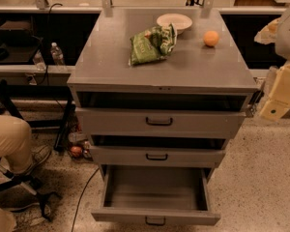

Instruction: Close bottom drawer

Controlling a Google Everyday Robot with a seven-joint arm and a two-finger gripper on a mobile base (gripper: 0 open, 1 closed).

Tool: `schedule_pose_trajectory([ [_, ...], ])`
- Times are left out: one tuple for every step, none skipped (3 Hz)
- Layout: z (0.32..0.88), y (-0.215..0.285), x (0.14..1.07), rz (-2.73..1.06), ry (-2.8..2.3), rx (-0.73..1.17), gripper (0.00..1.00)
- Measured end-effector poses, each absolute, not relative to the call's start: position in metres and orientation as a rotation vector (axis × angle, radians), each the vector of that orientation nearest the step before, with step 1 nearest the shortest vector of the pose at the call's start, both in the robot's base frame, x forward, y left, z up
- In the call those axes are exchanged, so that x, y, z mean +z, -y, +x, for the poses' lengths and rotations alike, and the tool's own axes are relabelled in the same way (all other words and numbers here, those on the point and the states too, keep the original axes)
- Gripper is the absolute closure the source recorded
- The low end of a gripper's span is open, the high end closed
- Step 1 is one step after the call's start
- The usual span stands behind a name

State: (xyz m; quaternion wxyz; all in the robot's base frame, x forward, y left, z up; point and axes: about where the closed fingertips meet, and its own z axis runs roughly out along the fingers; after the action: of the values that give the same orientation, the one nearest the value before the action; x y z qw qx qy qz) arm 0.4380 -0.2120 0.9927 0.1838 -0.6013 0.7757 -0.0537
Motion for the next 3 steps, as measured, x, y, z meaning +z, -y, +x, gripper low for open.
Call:
schedule_pose_trajectory([
  [0.438,0.212,0.993,-1.696,-2.187,-0.152,0.00],
  [0.439,0.211,0.985,-1.695,-2.198,-0.123,0.00],
  [0.437,0.208,0.943,-1.700,-2.272,-0.018,0.00],
])
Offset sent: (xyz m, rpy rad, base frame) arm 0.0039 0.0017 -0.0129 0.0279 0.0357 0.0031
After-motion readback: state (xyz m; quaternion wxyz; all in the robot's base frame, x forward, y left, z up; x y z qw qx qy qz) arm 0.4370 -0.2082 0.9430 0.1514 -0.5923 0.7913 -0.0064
